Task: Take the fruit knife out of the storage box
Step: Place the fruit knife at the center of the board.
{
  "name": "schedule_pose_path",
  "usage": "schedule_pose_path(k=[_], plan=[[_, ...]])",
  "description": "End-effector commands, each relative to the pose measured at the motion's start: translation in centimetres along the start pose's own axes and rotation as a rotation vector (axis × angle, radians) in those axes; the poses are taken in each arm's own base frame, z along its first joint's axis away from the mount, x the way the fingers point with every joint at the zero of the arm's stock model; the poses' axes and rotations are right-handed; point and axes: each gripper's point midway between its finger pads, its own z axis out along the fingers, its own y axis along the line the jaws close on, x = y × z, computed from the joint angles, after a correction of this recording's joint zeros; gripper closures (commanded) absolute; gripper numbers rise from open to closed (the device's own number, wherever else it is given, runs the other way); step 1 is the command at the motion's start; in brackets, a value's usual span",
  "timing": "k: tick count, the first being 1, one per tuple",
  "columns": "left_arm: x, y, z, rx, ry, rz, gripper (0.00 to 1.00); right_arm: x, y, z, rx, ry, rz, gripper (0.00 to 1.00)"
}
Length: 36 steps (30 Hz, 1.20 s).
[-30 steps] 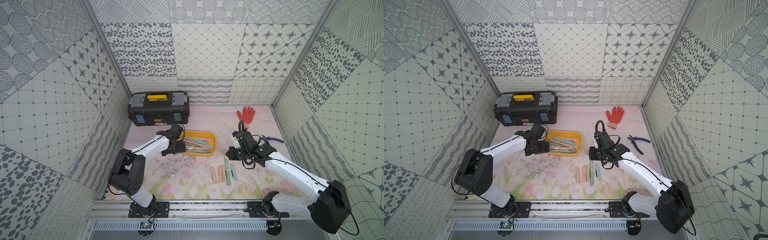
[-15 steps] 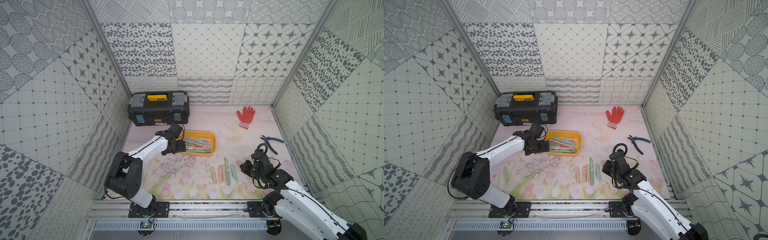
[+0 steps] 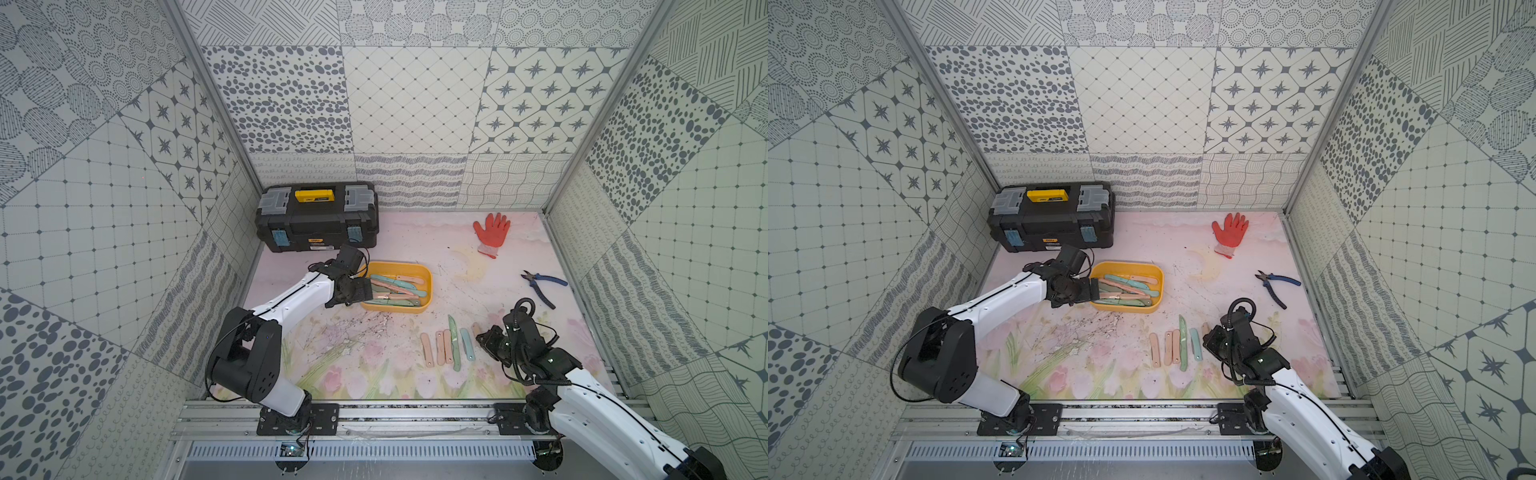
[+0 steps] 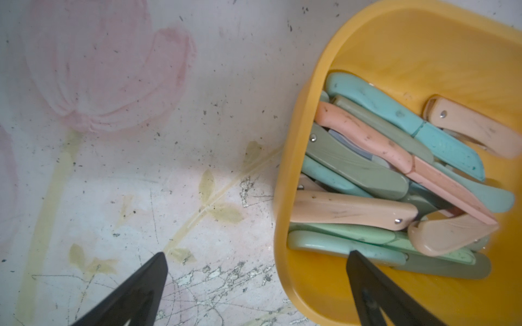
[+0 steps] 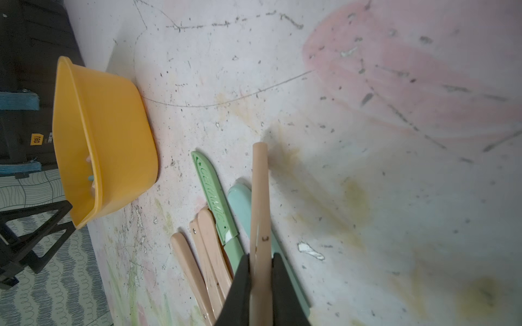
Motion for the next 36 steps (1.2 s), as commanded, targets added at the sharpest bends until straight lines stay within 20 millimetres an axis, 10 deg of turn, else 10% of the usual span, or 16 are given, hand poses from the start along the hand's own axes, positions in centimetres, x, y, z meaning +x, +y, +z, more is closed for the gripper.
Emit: schedule_pose_path(k=[1, 13, 19, 36], plan=[[0.0, -0.1, -0.1, 0.003, -0.002, 0.017, 0.01, 2.1, -4.4, 0.6, 0.139, 0.069, 0.072, 0.86], [0.0, -0.1, -0.1, 0.000, -0.002, 0.017, 0.01, 2.6, -5.9, 0.2, 0.183, 0.077, 0.064, 0.82], [-0.1, 0.0, -0.2, -0.004, -0.006, 0.017, 0.01, 2.5, -5.2, -0.3, 0.198, 0.102, 0.019, 0.55], [-0.2, 0.1, -0.2, -0.010, -0.005, 0.020, 0.01, -1.6, -3.1, -2.0, 0.326, 0.015, -0.097, 0.44]])
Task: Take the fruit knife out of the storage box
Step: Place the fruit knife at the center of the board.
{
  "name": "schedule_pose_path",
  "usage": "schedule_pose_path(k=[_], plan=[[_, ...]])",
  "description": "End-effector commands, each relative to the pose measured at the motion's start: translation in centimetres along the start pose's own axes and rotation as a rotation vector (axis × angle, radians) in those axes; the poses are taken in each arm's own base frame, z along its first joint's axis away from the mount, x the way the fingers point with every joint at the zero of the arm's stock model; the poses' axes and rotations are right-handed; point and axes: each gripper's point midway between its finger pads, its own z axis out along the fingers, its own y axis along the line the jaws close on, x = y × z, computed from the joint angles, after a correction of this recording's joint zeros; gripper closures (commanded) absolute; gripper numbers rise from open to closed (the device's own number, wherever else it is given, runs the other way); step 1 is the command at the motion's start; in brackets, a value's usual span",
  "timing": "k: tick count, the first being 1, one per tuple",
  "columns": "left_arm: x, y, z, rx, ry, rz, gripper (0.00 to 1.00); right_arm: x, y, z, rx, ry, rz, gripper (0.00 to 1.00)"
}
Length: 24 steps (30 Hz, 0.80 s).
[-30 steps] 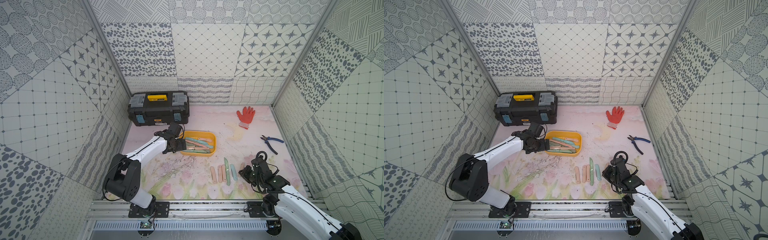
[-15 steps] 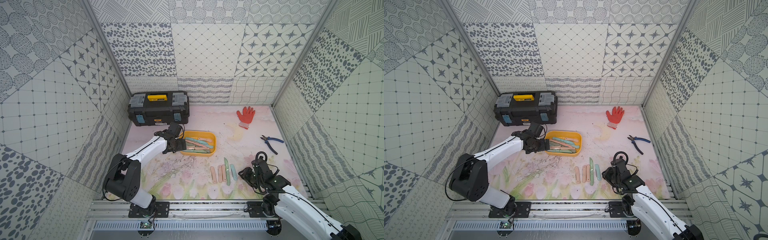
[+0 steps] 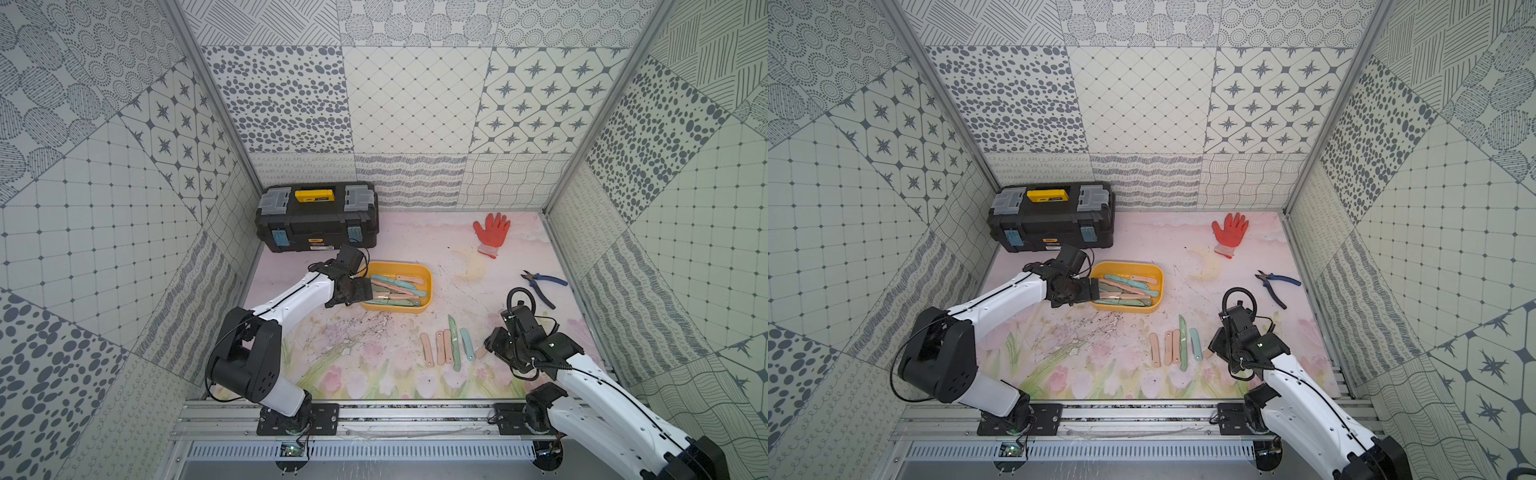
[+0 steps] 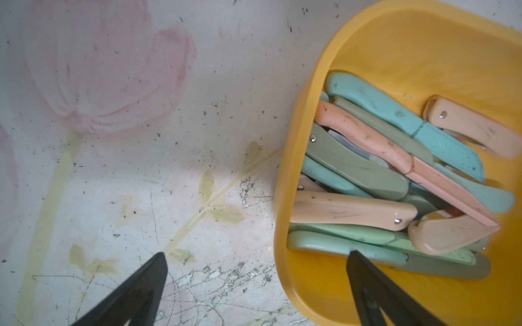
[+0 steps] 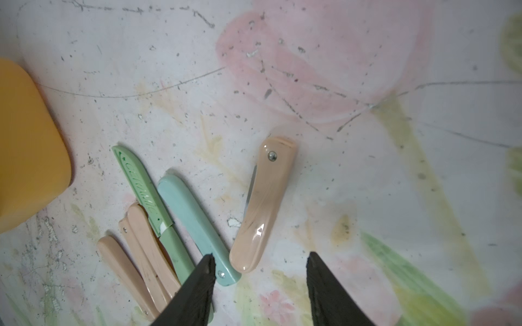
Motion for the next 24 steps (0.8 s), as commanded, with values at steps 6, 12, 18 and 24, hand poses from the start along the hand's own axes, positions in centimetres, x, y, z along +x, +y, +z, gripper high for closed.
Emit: schedule_pose_path(k=[6, 12, 18, 24], plan=[[-0.3, 0.1, -0.4, -0.009, -0.016, 0.020, 0.01, -2.2, 1.1, 1.6, 0.042, -0.040, -0.050, 0.43], [-0.3, 0.1, -0.3, -0.007, -0.014, 0.017, 0.01, -2.8, 2.5, 3.3, 0.014, -0.023, -0.082, 0.43], [-0.3, 0.2, -0.3, -0.012, -0.017, 0.019, 0.01, -3.3, 4.5, 4.4, -0.033, -0.002, -0.133, 0.44], [-0.3, 0.2, -0.3, -0.014, -0.017, 0.019, 0.01, -3.5, 6.1, 4.9, -0.062, 0.037, -0.170, 0.45]])
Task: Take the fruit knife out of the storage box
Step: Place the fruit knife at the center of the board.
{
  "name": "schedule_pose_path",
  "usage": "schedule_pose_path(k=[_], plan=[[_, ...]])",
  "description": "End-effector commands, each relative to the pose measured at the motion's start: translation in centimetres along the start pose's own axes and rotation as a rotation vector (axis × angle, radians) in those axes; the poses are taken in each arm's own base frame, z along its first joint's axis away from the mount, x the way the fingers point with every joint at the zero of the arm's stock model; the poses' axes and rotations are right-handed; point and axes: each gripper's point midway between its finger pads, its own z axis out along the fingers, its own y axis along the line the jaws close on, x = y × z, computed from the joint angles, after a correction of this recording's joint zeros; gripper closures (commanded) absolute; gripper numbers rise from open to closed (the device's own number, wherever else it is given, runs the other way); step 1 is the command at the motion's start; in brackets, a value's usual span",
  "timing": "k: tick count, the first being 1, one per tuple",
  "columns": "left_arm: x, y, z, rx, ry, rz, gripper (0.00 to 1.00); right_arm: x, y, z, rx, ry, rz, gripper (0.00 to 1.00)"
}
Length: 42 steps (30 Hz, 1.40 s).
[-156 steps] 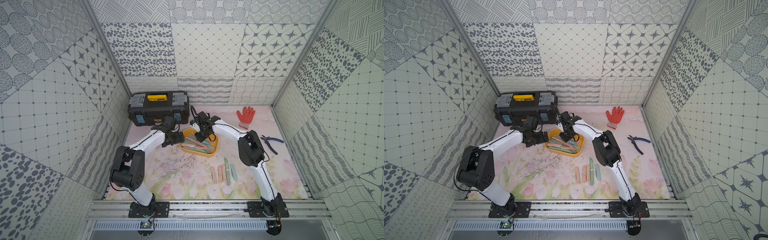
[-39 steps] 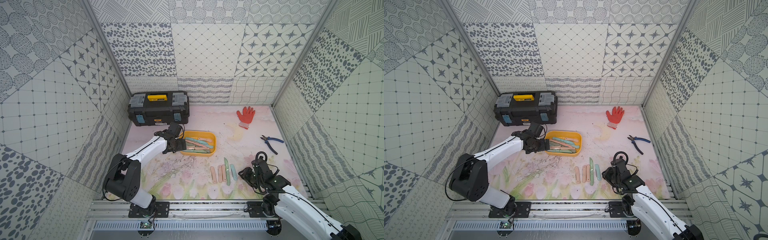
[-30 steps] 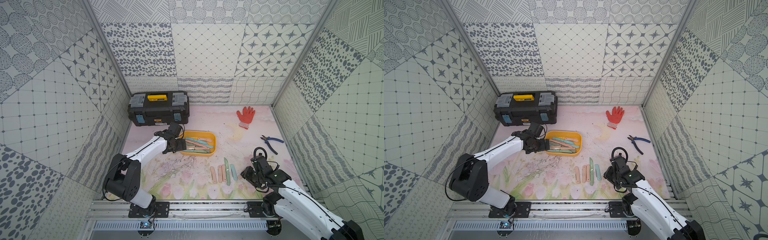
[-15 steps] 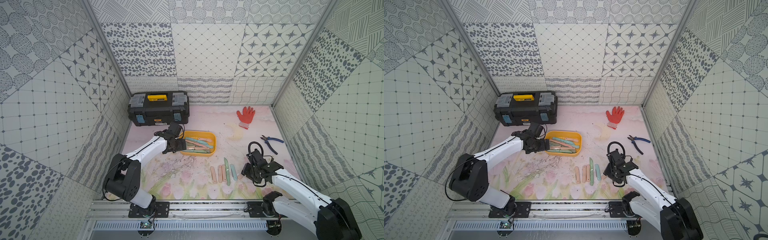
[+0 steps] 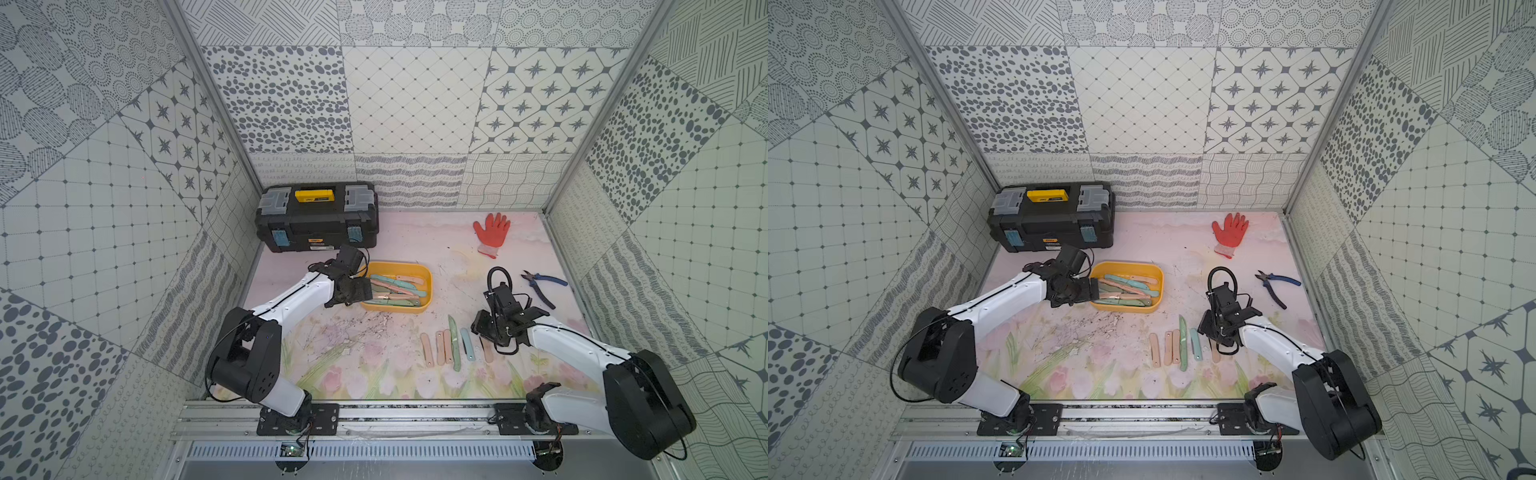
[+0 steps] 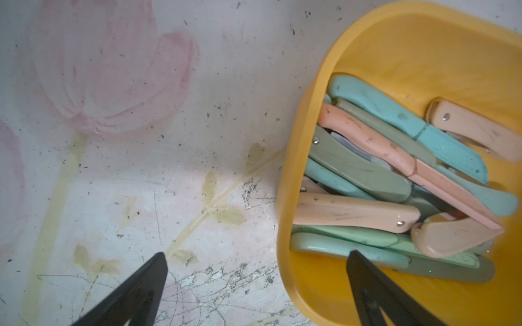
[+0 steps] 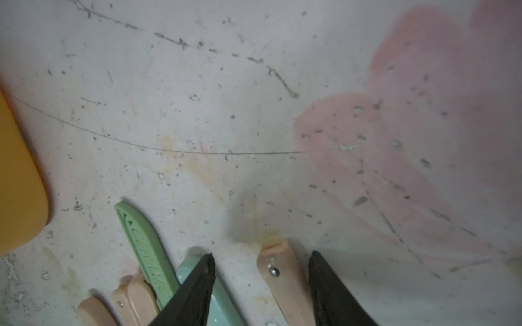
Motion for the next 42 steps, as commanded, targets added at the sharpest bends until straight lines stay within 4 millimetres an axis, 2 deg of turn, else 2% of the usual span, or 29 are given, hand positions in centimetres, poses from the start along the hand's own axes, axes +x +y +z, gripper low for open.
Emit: schedule_pose_path(k=[1, 5, 11, 19, 23, 30, 37, 40, 42], plan=[[-0.1, 0.1, -0.2, -0.007, -0.009, 0.020, 0.01, -0.6, 1.5, 0.0, -0.056, 0.002, -0.021, 0.45], [-0.2, 0.1, -0.3, -0.006, -0.012, 0.019, 0.01, 0.0, 0.6, -0.2, -0.013, 0.026, -0.022, 0.45], [-0.1, 0.0, 0.0, -0.002, -0.002, 0.019, 0.01, -0.5, -0.7, -3.0, 0.021, -0.052, -0.019, 0.44], [-0.2, -0.1, -0.1, -0.003, -0.006, 0.020, 0.01, 2.5, -3.0, -2.9, 0.080, 0.054, -0.001, 0.44], [-0.4, -0.2, -0.1, 0.004, -0.009, 0.020, 0.01, 2.7, -2.6, -1.9, 0.050, 0.062, 0.014, 0.44], [-0.2, -0.2, 0.1, -0.001, -0.004, 0.021, 0.01, 3.9, -0.2, -0.4, -0.056, 0.163, -0.002, 0.44], [-0.3, -0.1, 0.1, -0.004, -0.005, 0.021, 0.01, 4.3, -0.2, -0.5, -0.052, 0.186, -0.008, 0.45], [-0.3, -0.1, -0.1, -0.003, -0.009, 0.020, 0.01, 3.9, -0.5, -0.9, -0.038, 0.159, -0.004, 0.46], [-0.4, 0.0, -0.1, -0.007, -0.012, 0.020, 0.01, 2.9, -0.2, -1.9, -0.053, 0.098, -0.002, 0.46]])
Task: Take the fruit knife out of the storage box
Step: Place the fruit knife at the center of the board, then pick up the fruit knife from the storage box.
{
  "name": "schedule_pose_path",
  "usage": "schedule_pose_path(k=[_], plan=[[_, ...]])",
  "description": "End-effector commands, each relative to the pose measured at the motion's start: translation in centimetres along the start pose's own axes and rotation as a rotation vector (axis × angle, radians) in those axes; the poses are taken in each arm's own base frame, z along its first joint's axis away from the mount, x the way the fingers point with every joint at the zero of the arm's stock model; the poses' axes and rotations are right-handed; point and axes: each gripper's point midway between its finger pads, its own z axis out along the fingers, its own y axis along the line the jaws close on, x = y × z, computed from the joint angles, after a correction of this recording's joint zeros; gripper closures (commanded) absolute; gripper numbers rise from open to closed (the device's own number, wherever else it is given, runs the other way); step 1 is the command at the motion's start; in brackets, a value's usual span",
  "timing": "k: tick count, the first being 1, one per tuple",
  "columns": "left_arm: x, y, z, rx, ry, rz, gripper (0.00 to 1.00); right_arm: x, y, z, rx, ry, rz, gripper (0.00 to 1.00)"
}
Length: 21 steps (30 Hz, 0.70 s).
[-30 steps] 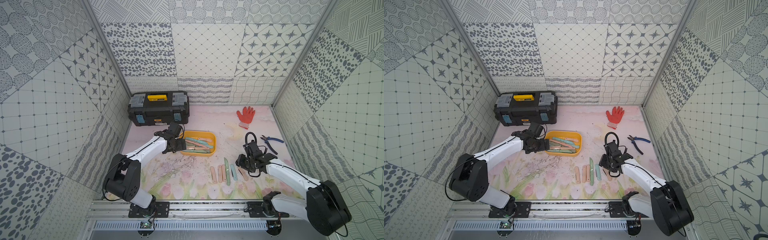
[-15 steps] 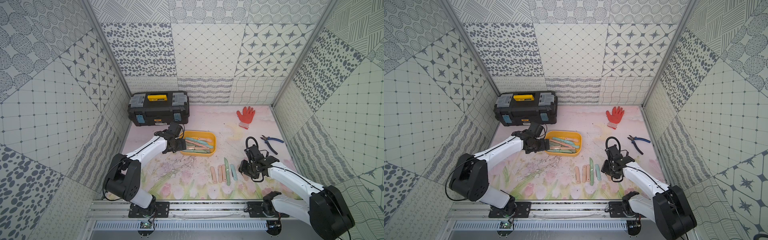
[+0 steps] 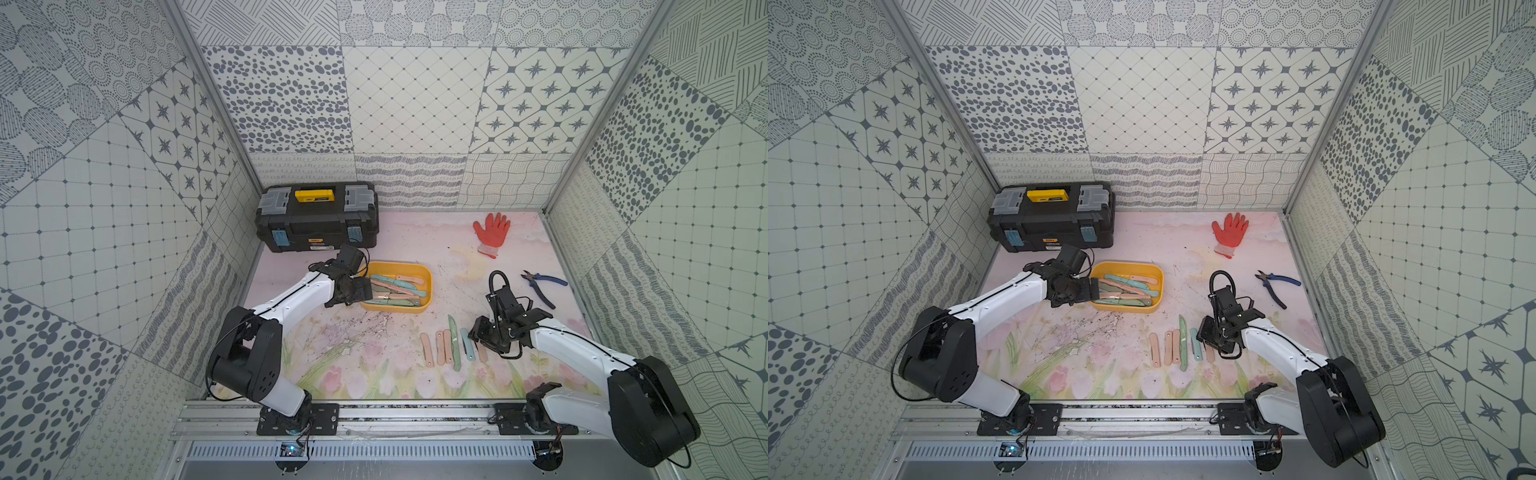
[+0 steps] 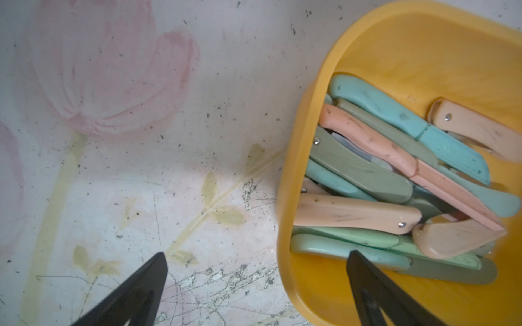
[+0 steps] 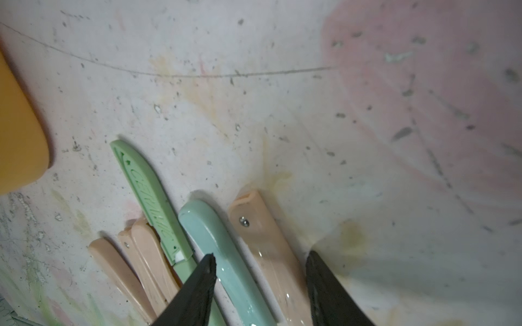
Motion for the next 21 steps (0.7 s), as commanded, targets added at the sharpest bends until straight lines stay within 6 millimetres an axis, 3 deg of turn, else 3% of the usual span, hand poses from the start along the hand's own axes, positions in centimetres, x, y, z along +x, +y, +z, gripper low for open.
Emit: schedule_pose_path(k=[1, 5, 7, 9, 12, 17, 21], plan=[[-0.4, 0.1, -0.2, -0.007, -0.015, 0.021, 0.01, -0.9, 0.2, -1.6, -0.014, -0.088, 0.001, 0.45], [-0.8, 0.1, -0.4, -0.007, -0.037, 0.017, 0.01, -4.5, 2.2, -6.5, -0.045, -0.306, -0.055, 0.43], [-1.2, 0.0, -0.8, -0.003, -0.056, 0.011, 0.01, -5.8, 3.3, -7.8, -0.063, -0.364, -0.089, 0.42], [-1.7, 0.0, -1.1, -0.006, -0.073, 0.003, 0.01, -7.2, 5.6, -8.8, -0.116, -0.399, -0.156, 0.42], [-2.2, 0.5, -0.8, -0.041, -0.072, -0.024, 0.01, -8.9, 11.3, -9.0, -0.255, -0.368, -0.316, 0.42], [-2.7, 1.3, 0.4, -0.032, -0.052, -0.050, 0.01, -10.0, 20.4, -8.8, -0.438, -0.293, -0.587, 0.43], [-3.0, 1.2, 1.0, 0.052, -0.066, -0.083, 0.01, -9.5, 25.0, -7.7, -0.527, -0.221, -0.798, 0.42]])
